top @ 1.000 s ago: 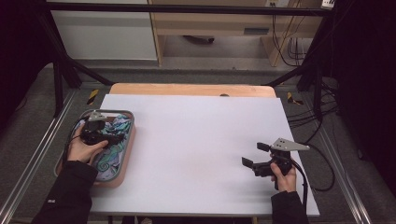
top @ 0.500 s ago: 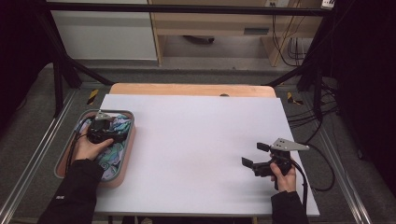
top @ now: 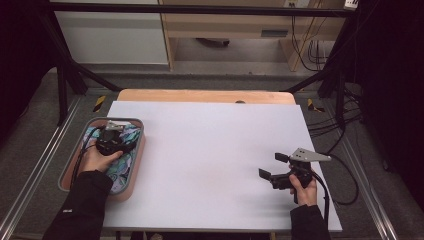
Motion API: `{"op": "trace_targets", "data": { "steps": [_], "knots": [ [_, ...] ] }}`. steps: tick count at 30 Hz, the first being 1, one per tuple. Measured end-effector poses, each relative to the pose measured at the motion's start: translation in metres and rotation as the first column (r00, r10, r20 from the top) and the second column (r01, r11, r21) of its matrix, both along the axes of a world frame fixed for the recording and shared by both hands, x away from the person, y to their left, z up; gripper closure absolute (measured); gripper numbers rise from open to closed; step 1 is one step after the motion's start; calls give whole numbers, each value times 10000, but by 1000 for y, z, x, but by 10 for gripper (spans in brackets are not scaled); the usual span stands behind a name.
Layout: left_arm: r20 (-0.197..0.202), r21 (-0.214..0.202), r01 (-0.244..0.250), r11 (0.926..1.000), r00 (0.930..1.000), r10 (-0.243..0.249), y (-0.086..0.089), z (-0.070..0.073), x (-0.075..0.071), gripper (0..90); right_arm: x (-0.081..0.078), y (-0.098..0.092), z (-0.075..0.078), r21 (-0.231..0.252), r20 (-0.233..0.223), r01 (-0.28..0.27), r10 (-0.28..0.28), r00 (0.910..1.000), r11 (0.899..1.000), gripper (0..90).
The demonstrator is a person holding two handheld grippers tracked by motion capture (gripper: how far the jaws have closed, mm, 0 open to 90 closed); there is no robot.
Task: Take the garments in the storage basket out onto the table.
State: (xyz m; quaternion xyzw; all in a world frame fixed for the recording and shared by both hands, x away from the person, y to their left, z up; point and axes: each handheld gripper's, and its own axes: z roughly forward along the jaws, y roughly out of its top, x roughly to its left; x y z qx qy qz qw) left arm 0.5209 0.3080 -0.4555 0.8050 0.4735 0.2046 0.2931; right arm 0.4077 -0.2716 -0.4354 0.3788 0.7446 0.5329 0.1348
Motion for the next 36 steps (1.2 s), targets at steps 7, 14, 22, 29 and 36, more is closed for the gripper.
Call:
{"op": "trace_targets", "data": {
  "steps": [7, 14, 22, 29, 36],
  "knots": [
    [-135, 163, -26, 9999, 9999, 28, -2, 3, -3, 659, 0, 1, -1, -21, -30, -25, 25, 10000, 10000, 41],
    [-357, 108, 107, 9999, 9993, -103, -2, 6, -5, 699, 0, 0, 0, -4, -20, -27, 27, 10000, 10000, 42],
    [-613, -292, -48, 9996, 9981, 30, 0, 13, -6, 713, 0, 0, 0, -20, -27, -30, 30, 10000, 10000, 43],
    [-622, -613, -199, 9979, 9979, 161, 3, 18, -7, 715, 0, 1, -1, -30, -63, -49, 48, 10000, 10000, 43],
    [-579, -847, -171, 9963, 9982, 123, 6, 26, -9, 717, 0, 0, 0, 15, -21, -25, 25, 10000, 10000, 44]
  ]
}}
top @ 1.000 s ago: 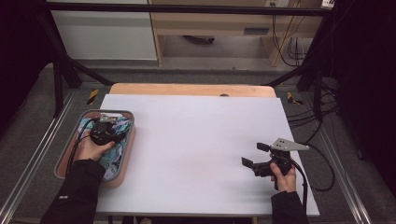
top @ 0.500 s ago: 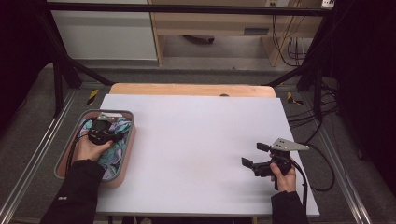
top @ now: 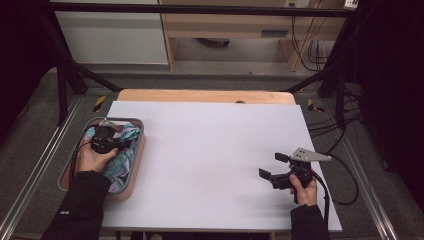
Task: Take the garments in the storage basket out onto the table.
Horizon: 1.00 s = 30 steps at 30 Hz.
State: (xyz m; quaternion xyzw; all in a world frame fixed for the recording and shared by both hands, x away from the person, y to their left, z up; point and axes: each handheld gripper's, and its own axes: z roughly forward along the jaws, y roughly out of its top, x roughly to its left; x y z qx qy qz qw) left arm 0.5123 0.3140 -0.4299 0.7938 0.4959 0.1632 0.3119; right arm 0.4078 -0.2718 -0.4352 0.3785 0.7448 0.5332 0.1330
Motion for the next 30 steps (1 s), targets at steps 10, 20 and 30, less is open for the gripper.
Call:
{"op": "trace_targets", "data": {
  "steps": [10, 20, 30],
  "knots": [
    [166, -541, 38, 9985, 9999, -29, 6, 19, -10, 722, 0, 0, 0, -14, 14, -18, 19, 10000, 10000, 46],
    [681, -842, 333, 9959, 9973, -276, 12, 44, -23, 722, 0, 0, 0, -4, -3, -14, 14, 10000, 10000, 48],
    [1039, -1097, 559, 9924, 9936, -445, 16, 63, -34, 723, 0, 1, 0, -2, -10, -6, 6, 10000, 10000, 48]
  ]
}}
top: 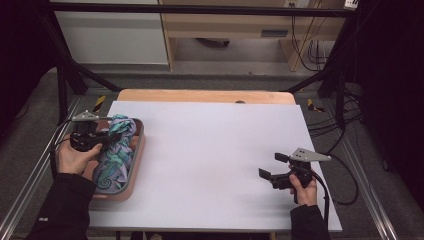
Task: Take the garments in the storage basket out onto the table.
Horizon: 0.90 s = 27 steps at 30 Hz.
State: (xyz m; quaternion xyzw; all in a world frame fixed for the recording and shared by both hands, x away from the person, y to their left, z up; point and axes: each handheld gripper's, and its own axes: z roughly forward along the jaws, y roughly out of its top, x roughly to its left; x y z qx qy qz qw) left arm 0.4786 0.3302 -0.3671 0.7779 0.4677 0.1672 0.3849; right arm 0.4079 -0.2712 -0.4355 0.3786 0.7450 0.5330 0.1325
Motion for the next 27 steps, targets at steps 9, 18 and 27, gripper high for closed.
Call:
{"op": "trace_targets", "data": {
  "steps": [9, 18, 27],
  "knots": [
    [342, -244, 286, 9993, 9990, -278, 1, 20, -8, 728, 0, 0, 0, 7, 2, 4, -4, 10000, 10000, 49],
    [736, -229, 621, 9978, 9955, -602, -4, 40, -14, 731, 0, 0, 0, 2, 10, -16, 16, 10000, 10000, 49],
    [1209, -502, 696, 9963, 9907, -631, 0, 64, -19, 731, 0, 0, 1, 0, 12, -17, 17, 10000, 10000, 49]
  ]
}}
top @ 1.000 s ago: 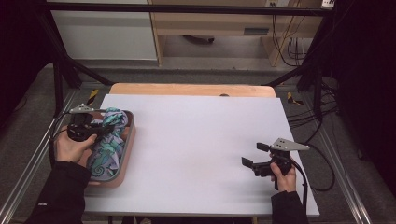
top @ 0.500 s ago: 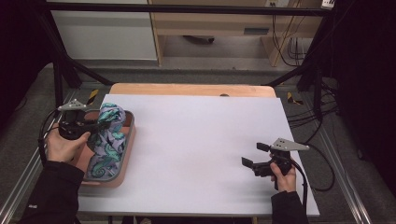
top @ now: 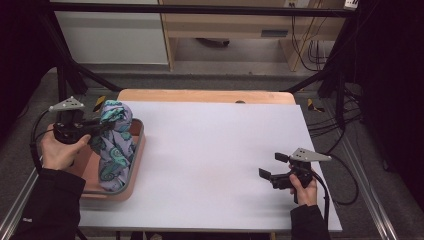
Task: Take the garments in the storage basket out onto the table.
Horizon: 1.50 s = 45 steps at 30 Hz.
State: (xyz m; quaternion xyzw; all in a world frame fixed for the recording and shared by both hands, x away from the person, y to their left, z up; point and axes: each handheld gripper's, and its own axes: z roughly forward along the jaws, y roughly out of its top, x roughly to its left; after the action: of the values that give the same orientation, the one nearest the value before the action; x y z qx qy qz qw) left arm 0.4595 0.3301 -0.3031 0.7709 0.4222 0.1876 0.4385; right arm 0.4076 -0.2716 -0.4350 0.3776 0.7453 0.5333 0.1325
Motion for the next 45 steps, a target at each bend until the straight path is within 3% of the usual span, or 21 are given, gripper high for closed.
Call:
{"op": "trace_targets", "data": {
  "steps": [13, 25, 45],
  "knots": [
    [434, -86, 138, 9999, 9990, -135, 3, 24, -6, 731, 0, 0, 0, 8, -2, -7, 7, 10000, 10000, 49],
    [1031, -244, 182, 9995, 9945, -156, 1, 55, -11, 731, 0, 0, 0, 48, 7, 15, -15, 10000, 10000, 50],
    [1266, -225, 1016, 9946, 9871, -980, -43, 75, -10, 730, 1, 1, -1, 53, 15, 14, -14, 10000, 10000, 50]
  ]
}}
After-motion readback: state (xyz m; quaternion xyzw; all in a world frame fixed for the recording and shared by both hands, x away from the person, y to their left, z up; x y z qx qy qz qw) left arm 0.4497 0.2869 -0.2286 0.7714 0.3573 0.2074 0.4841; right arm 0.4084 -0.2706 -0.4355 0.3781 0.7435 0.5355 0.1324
